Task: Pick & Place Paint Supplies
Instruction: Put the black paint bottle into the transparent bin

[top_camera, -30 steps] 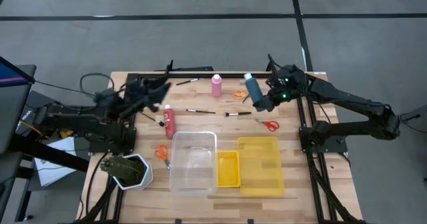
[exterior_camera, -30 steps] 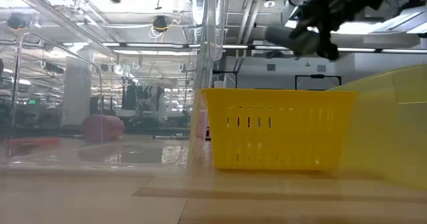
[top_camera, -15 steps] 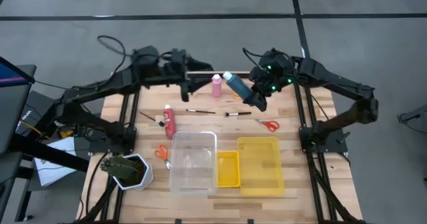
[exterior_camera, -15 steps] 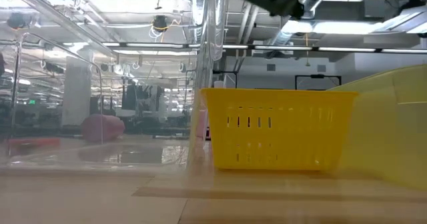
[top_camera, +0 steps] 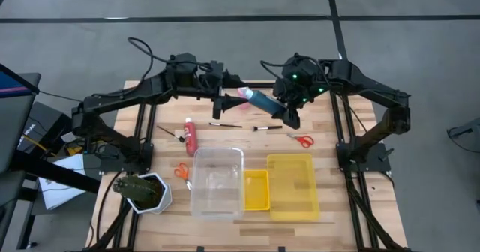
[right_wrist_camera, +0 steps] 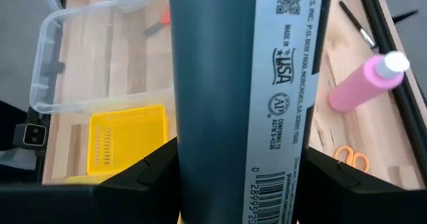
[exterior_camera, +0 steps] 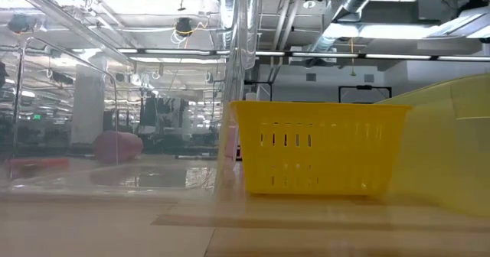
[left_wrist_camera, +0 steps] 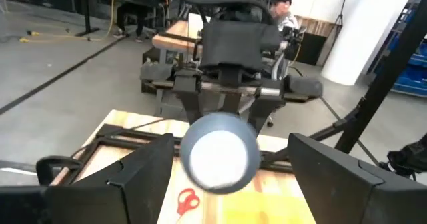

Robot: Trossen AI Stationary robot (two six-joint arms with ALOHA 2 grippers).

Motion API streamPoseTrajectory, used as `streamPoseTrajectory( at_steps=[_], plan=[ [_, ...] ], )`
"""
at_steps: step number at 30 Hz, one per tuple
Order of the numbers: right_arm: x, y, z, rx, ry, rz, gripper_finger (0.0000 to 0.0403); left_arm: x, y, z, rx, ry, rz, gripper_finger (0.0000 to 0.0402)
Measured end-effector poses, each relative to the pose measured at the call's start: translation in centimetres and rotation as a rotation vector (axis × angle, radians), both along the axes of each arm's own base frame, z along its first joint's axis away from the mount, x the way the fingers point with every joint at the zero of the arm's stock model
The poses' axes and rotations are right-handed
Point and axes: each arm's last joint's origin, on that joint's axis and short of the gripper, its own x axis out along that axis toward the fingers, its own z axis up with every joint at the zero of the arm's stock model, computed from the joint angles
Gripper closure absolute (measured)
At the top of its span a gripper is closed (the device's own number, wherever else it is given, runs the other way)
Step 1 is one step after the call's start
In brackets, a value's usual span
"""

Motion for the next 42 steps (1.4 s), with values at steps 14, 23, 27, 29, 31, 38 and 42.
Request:
streamPoseTrajectory(
  at_steps=[14, 23, 27, 29, 31, 38, 42],
  plan=[
    [1.1, 0.6, -0.5, -0.003, 0.002, 0.024, 0.0191, -0.1, 0.0, -0.6, -0.029, 0.058, -0.006, 0.0132],
    [1.2, 0.6, -0.4, 0.000, -0.012, 0.017, 0.0191, -0.1, 0.0, -0.6, -0.029, 0.060, -0.006, 0.0182],
    [1.3, 0.5, -0.4, 0.002, -0.024, 0.010, 0.0191, -0.1, -0.1, -0.7, -0.035, 0.076, -0.008, 0.0209],
    [1.3, 0.5, -0.3, 0.001, -0.025, 0.009, 0.0191, -0.1, -0.1, -0.8, -0.035, 0.078, -0.008, 0.0224],
    [1.3, 0.5, -0.3, -0.001, -0.026, 0.008, 0.0191, -0.1, -0.1, -0.7, -0.034, 0.073, -0.009, 0.0240],
    [1.4, 0.5, -0.3, -0.004, -0.033, 0.007, 0.0191, -0.1, -0.1, -0.5, -0.028, 0.051, -0.009, 0.0287],
    [1.4, 0.5, -0.3, -0.006, -0.033, 0.005, 0.0191, -0.1, -0.1, -0.5, -0.033, 0.050, -0.009, 0.0289]
  ],
)
